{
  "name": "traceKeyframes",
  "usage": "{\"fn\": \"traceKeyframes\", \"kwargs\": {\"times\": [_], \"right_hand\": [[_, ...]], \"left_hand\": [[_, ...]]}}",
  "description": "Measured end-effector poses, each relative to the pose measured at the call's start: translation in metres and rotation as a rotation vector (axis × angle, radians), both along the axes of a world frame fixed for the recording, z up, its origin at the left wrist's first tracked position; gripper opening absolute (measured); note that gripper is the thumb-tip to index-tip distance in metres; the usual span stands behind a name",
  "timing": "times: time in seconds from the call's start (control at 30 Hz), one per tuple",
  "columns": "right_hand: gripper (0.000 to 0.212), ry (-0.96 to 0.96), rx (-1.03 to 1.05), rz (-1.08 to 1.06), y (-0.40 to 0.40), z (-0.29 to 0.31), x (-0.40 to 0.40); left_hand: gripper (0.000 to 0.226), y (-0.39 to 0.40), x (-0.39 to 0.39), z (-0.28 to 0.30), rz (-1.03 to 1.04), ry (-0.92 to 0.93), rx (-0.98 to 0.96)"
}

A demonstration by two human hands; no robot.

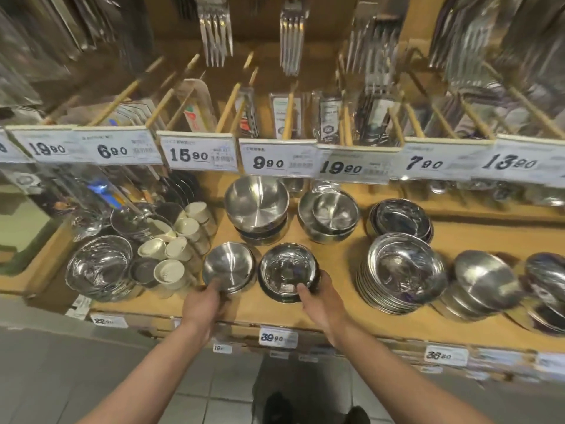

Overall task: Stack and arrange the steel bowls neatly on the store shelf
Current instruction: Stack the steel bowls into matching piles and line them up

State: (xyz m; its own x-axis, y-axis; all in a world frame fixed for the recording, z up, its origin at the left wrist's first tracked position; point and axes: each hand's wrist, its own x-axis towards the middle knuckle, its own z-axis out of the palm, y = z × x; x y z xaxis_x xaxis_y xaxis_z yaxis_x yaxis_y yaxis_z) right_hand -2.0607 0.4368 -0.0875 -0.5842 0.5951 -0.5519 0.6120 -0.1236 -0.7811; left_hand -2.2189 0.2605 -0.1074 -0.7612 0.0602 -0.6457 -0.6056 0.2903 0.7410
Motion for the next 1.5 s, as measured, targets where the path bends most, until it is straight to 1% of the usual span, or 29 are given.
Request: {"fn": "traceKeyframes", "kwargs": {"times": [0.07, 0.13, 0.17, 0.2, 0.27, 0.33, 0.4, 0.5, 0.53, 0.6, 0.7, 0.77, 0.93, 1.0, 1.1, 1.23, 1.33, 1.43, 1.5], "right_hand": [[0.057, 0.037, -0.080, 0.027, 0.004, 0.000, 0.012], [0.070, 0.050, -0.158, 0.024, 0.009, -0.004, 0.037], [0.071, 0.067, -0.195, -0.007, 0.012, -0.006, 0.055], [0.063, 0.081, -0.206, -0.049, 0.018, -0.008, 0.075], [0.040, 0.079, -0.160, -0.156, 0.034, -0.010, 0.117], [0.031, 0.051, -0.112, -0.258, 0.058, -0.007, 0.153], [0.031, 0.020, -0.053, -0.294, 0.082, -0.002, 0.178], [0.040, -0.054, 0.130, -0.184, 0.106, 0.004, 0.194], [0.043, -0.050, 0.151, -0.151, 0.110, 0.005, 0.194], [0.046, -0.007, 0.131, -0.092, 0.117, 0.007, 0.190], [0.062, 0.087, 0.088, -0.029, 0.117, 0.009, 0.183], [0.070, 0.111, 0.081, -0.040, 0.114, 0.010, 0.179], [0.065, 0.158, 0.089, -0.011, 0.105, 0.014, 0.164], [0.063, 0.179, 0.082, 0.001, 0.100, 0.015, 0.157], [0.065, 0.171, 0.093, 0.012, 0.093, 0.014, 0.148], [0.066, 0.153, 0.083, 0.025, 0.084, 0.012, 0.138], [0.067, 0.148, 0.043, 0.047, 0.081, 0.009, 0.133], [0.064, 0.134, 0.015, 0.047, 0.080, 0.007, 0.140], [0.057, 0.124, -0.031, -0.038, 0.083, 0.004, 0.160]], "left_hand": [[0.036, 0.003, 0.017, 0.005, -0.001, 0.037, -0.055], [0.049, 0.011, 0.047, 0.012, -0.022, 0.031, -0.067], [0.055, 0.017, 0.066, 0.014, -0.046, 0.014, -0.067], [0.057, 0.025, 0.086, 0.014, -0.078, -0.005, -0.059], [0.046, 0.047, 0.126, 0.017, -0.177, -0.050, -0.013], [0.032, 0.078, 0.156, 0.021, -0.295, -0.055, 0.048], [0.030, 0.112, 0.173, 0.029, -0.398, -0.002, 0.104], [0.031, 0.157, 0.183, 0.048, -0.521, 0.067, 0.157], [0.031, 0.169, 0.184, 0.052, -0.549, 0.088, 0.175], [0.034, 0.188, 0.185, 0.054, -0.524, 0.062, 0.215], [0.040, 0.200, 0.185, 0.051, -0.421, -0.048, 0.319], [0.040, 0.200, 0.185, 0.050, -0.388, -0.081, 0.346], [0.041, 0.189, 0.182, 0.052, -0.347, -0.107, 0.372], [0.039, 0.184, 0.177, 0.051, -0.341, -0.101, 0.357], [0.033, 0.175, 0.169, 0.049, -0.346, -0.076, 0.318], [0.034, 0.162, 0.161, 0.046, -0.354, -0.068, 0.266], [0.034, 0.158, 0.156, 0.044, -0.382, -0.051, 0.261], [0.035, 0.154, 0.159, 0.043, -0.399, 0.023, 0.218], [0.036, 0.146, 0.171, 0.034, -0.421, 0.091, 0.140]]}}
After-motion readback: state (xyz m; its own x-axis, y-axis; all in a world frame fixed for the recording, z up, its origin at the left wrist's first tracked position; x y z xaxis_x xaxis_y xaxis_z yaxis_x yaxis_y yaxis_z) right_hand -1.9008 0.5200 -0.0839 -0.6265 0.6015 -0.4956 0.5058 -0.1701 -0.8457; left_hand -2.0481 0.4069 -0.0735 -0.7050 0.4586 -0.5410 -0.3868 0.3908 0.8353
